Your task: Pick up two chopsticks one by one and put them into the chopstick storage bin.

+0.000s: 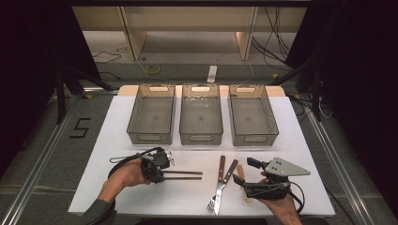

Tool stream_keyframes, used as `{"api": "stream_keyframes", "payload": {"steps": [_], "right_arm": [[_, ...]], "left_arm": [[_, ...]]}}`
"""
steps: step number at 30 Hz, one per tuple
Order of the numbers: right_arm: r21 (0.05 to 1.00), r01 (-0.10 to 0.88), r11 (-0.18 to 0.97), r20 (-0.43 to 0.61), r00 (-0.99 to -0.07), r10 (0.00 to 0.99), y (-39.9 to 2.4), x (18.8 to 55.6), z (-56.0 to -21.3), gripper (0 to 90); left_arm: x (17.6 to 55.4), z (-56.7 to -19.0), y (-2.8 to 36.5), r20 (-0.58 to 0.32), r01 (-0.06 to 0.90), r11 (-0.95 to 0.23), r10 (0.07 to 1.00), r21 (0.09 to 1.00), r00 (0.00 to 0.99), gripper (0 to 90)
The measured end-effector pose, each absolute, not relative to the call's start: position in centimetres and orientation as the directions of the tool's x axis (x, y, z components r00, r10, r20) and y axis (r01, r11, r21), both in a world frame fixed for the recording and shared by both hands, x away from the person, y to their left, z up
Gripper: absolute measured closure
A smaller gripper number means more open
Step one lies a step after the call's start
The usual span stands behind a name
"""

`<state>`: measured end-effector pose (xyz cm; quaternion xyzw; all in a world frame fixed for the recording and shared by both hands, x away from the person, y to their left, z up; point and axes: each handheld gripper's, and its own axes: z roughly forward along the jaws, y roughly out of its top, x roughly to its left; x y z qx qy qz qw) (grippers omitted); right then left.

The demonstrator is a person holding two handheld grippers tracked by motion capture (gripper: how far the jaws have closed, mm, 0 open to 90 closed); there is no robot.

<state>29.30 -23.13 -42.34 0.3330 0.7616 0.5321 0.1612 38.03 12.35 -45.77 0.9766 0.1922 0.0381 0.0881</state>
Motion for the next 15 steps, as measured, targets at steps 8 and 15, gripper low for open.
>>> {"api": "stream_keyframes", "payload": {"steps": [8,15], "right_arm": [[0.916,0.338,0.217,0.108,-0.726,0.679,-23.09,29.28,-42.35,22.6],[0.916,0.339,0.217,0.108,-0.726,0.679,-23.11,29.27,-42.32,22.8]], "left_arm": [[37.70,-46.02,12.00,0.052,0.325,-0.934,0.335,0.151,0.941,75.9],[37.61,-46.03,11.92,0.049,0.309,-0.939,0.319,0.150,0.946,80.1]]}}
